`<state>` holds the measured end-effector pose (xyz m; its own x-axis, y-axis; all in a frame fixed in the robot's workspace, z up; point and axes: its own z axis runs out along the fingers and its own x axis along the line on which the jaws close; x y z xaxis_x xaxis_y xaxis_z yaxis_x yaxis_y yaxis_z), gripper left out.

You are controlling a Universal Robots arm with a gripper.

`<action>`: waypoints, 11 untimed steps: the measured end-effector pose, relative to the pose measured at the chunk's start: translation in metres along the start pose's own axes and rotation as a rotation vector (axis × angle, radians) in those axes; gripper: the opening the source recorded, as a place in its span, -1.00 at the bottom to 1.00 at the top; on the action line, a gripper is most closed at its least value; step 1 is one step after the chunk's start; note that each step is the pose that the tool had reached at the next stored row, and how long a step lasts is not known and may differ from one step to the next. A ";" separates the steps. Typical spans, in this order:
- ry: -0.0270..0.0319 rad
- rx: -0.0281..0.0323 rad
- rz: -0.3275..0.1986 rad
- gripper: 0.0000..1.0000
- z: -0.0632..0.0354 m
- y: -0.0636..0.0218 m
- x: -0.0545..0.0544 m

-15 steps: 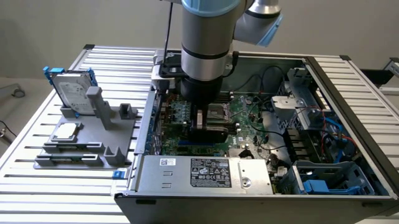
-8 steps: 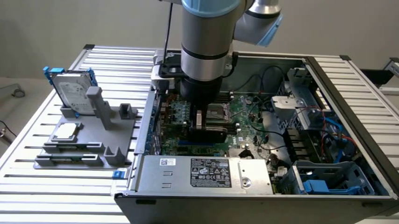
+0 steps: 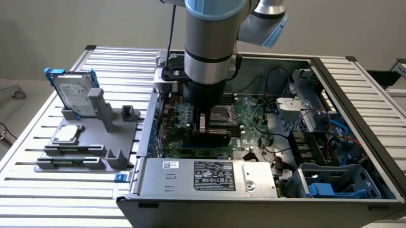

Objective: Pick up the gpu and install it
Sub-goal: 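Insert the gpu into the slot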

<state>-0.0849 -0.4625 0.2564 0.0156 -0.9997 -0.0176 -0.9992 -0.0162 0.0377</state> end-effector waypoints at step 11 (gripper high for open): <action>0.0002 -0.0019 -0.008 -0.48 0.0038 -0.0002 0.000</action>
<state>-0.0849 -0.4625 0.2525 0.0236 -0.9996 -0.0177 -0.9989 -0.0243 0.0394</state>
